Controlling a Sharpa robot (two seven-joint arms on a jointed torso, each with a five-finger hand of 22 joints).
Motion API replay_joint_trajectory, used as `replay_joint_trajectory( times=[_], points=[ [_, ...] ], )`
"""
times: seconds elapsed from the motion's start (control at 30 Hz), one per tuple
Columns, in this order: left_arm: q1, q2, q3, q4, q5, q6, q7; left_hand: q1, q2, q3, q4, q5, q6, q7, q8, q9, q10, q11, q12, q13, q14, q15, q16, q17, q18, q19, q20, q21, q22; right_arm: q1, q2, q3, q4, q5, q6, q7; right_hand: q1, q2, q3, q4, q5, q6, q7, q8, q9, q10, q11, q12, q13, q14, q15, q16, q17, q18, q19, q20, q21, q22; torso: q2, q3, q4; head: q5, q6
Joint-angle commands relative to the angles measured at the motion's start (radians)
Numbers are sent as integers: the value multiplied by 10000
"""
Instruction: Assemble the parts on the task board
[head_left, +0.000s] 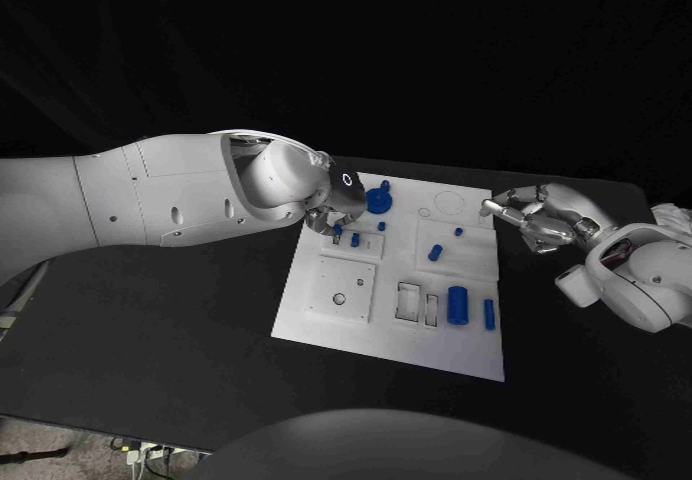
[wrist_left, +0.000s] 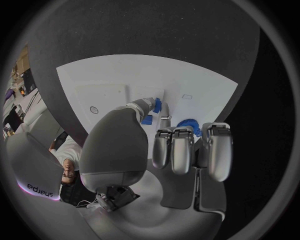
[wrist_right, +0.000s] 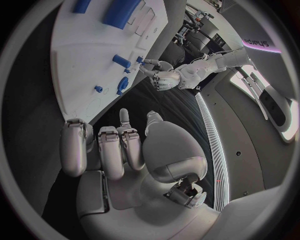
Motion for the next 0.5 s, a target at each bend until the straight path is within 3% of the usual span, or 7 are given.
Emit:
replay_joint_trajectory(
  times=[0.03,0.3,0.5],
  points=[
    [-21,33,4,3,111,-85,-59,-14,172,8,-82,38,48,5,42,43,1041,57,25,2635,1053,66,24,2634,-74,1041,60,24,2632,-12,9,1,-2,-113,179,-29,177,7,-12,-24,79,61,-14,15,-11,1074,22,0,2627,1044,66,35,2634,-85,-62,16,-48,1945,3,-1,3,3,2],
    [-73,65,4,0,97,-126,-136,15,527,133,-294,99,140,-36,186,340,1041,66,25,2635,1053,80,24,2634,-74,1041,75,24,2632,-21,0,1,-9,-120,187,-49,359,-1,10,-44,164,63,-15,7,-22,1074,22,0,2627,1044,67,35,2634,-79,-85,17,-68,1937,0,2,-5,7,2],
    [-89,51,4,-6,92,-37,-162,-101,954,364,-464,352,124,6,327,705,1041,80,25,2635,1053,99,24,2634,-74,1041,93,24,2632,-25,-10,1,-11,-127,191,-73,533,-13,36,-67,262,62,-17,-3,-33,1074,20,0,2627,1044,66,35,2634,-73,-109,17,-87,1930,0,5,2,13,2]
  ],
)
